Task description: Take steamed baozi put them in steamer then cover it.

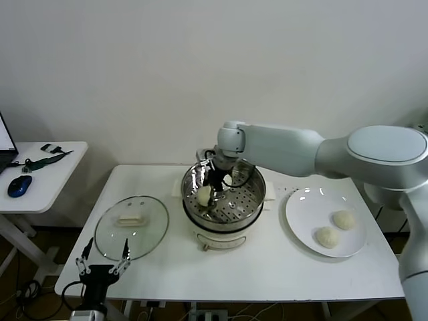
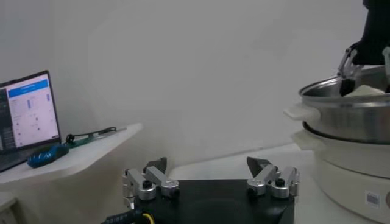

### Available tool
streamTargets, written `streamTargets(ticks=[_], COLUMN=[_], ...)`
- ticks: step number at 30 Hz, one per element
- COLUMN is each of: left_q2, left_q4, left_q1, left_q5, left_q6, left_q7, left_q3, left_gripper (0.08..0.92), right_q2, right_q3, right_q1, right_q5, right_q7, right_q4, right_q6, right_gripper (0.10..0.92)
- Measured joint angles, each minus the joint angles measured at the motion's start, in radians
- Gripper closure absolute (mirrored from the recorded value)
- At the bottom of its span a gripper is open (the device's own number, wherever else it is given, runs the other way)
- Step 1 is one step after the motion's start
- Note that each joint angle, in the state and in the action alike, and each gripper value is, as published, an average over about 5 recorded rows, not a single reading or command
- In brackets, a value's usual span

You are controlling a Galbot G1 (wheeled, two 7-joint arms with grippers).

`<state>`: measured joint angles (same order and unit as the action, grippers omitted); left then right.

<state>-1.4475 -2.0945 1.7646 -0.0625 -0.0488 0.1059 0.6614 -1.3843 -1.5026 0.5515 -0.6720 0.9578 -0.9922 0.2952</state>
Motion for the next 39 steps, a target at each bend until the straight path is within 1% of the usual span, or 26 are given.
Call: streamTargets(ticks=[4, 11, 17, 22, 29, 39], left_q2=[-0.003, -0.003, -0.005, -0.007, -0.008, -0.013], left_q4=[-0.004, -0.007, -0.008, -0.011, -0.019, -0.022], left_q1=[-0.002, 0.000, 0.006, 0.004, -0.002, -0.017], left_q5=[-0.003, -0.004, -0.007, -0.012, -0.028, -0.048], left_q6=[0.002, 0.003, 0.003, 0.006, 0.010, 0.007], left_q7=[0.001, 0.002, 0.005, 0.007, 0.006, -0.003], left_q3=[-0.002, -0.001, -0.004, -0.011, -0.018, -0.027], left_gripper=[0.177, 0.177, 0.177, 0.177, 0.177, 0.177], right_q2=[-0.001, 0.020, 0.085, 0.177, 0.344, 0.606], right_q3=[0.004, 0.018, 0.032, 0.039, 0.061, 0.117], right_q1=[-0.006, 0.012, 0.057, 0.107, 0.140, 0.083], right_q5=[0.007, 0.017, 0.019, 0.029, 0.073, 0.213], right_q7=[0.006, 0.027, 0.056, 0.091, 0.132, 0.155], right_q4=[0.003, -0.009, -0.054, -0.114, -0.201, -0.280], right_q6=[0.001, -0.003, -0.007, -0.006, -0.019, -0.052], right_gripper=[0.205, 0.202, 0.203, 0.203, 0.203, 0.203])
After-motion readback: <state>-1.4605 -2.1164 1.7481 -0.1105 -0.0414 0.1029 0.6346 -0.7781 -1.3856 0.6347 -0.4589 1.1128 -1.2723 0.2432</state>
